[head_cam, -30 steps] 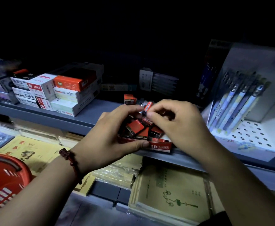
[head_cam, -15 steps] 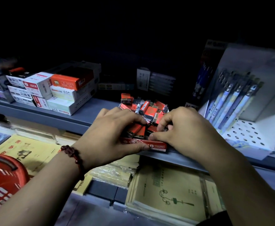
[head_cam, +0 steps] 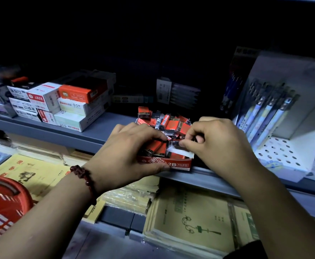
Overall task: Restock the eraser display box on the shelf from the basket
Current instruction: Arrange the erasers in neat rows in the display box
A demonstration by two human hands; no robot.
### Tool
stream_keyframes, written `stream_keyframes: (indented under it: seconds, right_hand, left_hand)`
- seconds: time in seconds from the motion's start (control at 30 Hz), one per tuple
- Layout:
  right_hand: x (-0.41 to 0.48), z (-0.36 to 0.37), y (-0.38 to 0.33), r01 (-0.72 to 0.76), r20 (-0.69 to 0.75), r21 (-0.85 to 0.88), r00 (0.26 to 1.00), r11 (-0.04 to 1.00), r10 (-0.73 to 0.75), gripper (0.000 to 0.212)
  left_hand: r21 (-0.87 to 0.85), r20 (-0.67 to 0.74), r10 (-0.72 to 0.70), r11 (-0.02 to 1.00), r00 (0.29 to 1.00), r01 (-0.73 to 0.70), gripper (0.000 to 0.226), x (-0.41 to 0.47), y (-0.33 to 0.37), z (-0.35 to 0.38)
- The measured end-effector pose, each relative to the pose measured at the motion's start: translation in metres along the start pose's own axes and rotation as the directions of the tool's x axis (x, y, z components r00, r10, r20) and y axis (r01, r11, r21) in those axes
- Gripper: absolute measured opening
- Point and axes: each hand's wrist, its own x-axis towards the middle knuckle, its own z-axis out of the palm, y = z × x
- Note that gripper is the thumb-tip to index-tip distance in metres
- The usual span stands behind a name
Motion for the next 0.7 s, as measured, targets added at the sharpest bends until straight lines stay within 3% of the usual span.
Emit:
stream_keyframes:
  seconds: [0.13,0.27,0.37,0.5,0.7]
  right_hand:
    - [0.0016,0.0012,0.0015,-0.049,-0.025,-0.016,0.999,0.999,0.049,0.036]
    - [0.0027,0.0060,-0.0005,-0.058,0.121,-0.100,0.990,0.993,0.070,0.051]
    - [0.0035,0.0049,0.0047,-0.059,0.232,0.054,0.972,0.997,0.045,0.059]
    - [0.0050,-0.0026,0.0073,-0.109,0.380,0.215,0.925,0.971,0.020,0.034]
    - [0.0055,-0.0003,0.0082,-0.215,0.387,0.417,0.921,0.883,0.042,0.013]
  left_hand:
    - [-0.003,-0.002,-0.002,1.000,1.000,0.002,0.059,0.0027,0.0006,-0.0014]
    - [0.016,0.026,-0.010,1.000,1.000,0.010,0.058,0.0076,0.0029,-0.0028]
    - [0.033,0.033,-0.022,0.999,0.999,0.021,0.058,0.0091,0.0045,-0.0022]
    - [0.042,0.034,-0.033,0.999,0.999,0.031,0.059,0.0089,0.0048,-0.0015]
    - [0.010,0.033,-0.035,0.999,0.999,0.035,0.062,0.0077,0.0024,0.0005]
